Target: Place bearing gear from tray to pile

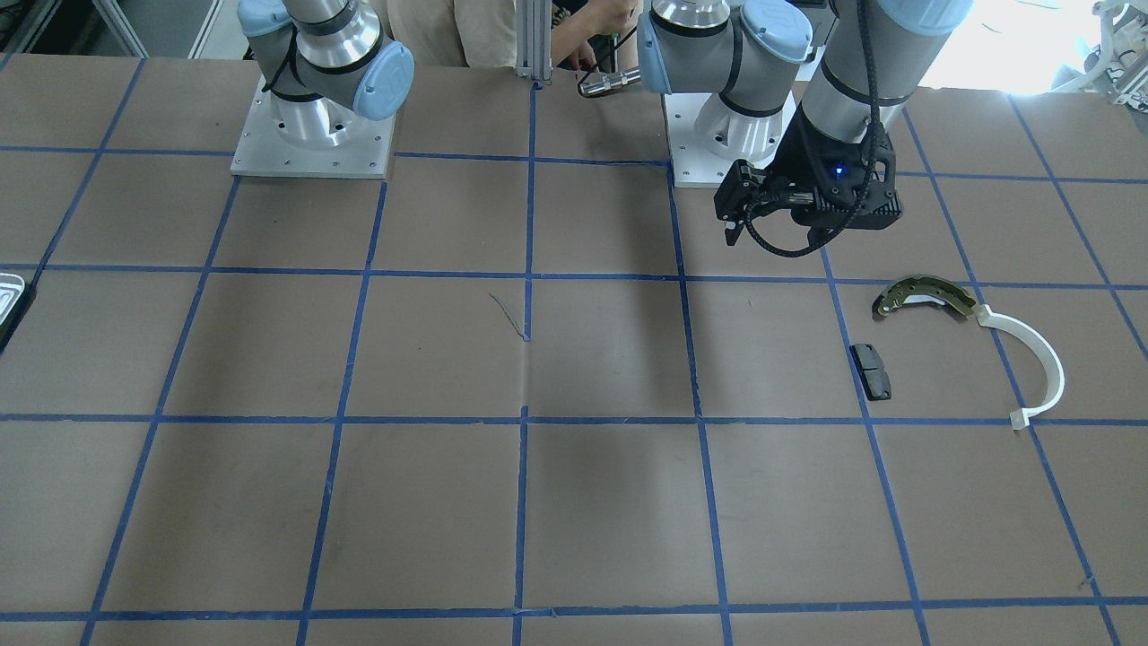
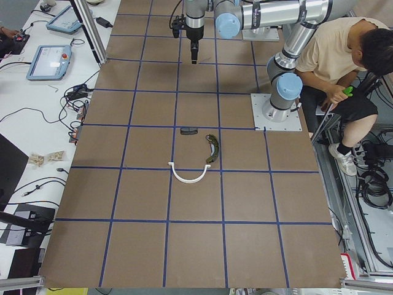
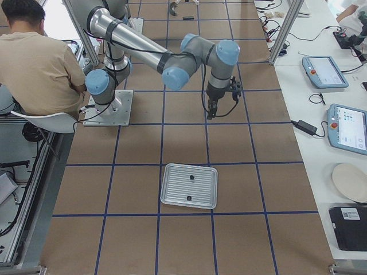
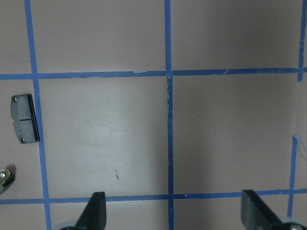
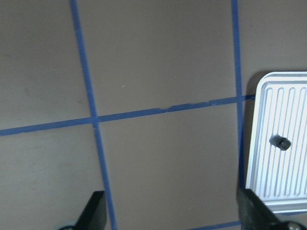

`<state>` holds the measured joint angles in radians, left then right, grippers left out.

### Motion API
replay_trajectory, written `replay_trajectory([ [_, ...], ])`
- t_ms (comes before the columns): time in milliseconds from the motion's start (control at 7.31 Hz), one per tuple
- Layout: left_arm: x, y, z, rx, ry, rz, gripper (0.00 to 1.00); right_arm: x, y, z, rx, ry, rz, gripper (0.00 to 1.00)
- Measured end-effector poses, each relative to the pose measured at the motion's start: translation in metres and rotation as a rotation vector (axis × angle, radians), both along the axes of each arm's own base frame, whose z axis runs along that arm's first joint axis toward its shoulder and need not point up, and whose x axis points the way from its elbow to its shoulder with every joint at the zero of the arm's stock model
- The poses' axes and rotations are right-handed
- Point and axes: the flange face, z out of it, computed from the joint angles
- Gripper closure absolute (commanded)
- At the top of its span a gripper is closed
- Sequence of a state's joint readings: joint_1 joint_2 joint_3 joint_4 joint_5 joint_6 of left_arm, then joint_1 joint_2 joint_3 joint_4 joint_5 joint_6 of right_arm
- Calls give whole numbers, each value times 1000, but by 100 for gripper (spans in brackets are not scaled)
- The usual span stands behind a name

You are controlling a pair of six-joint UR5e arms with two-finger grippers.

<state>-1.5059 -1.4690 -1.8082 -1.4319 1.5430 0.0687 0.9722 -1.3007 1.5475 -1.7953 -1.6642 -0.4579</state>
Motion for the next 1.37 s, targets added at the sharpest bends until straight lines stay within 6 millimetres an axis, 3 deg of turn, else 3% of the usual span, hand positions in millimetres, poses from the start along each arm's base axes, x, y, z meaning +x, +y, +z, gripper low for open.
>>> replay_trajectory([
  [274,0,1,1,-2,1,2,0,-85,11,-59,20,-17,-75,4],
  [684,0,3,1,7,0,2,0,-160,39,-122,29,-42,-121,11],
  [821,1,3,0,9,-2,0,0,-178,51,-141,36,-54,-141,14],
  [958,1,3,0,11,-7,-4,0,-189,60,-155,43,-60,-149,25],
  [1095,2,2,-1,13,-9,-7,0,-194,67,-165,54,-63,-152,37],
  [1232,2,3,-1,14,-10,-8,0,-193,73,-173,72,-66,-148,41],
  [1368,2,3,-3,17,-10,-8,0,-192,78,-179,92,-63,-143,54],
])
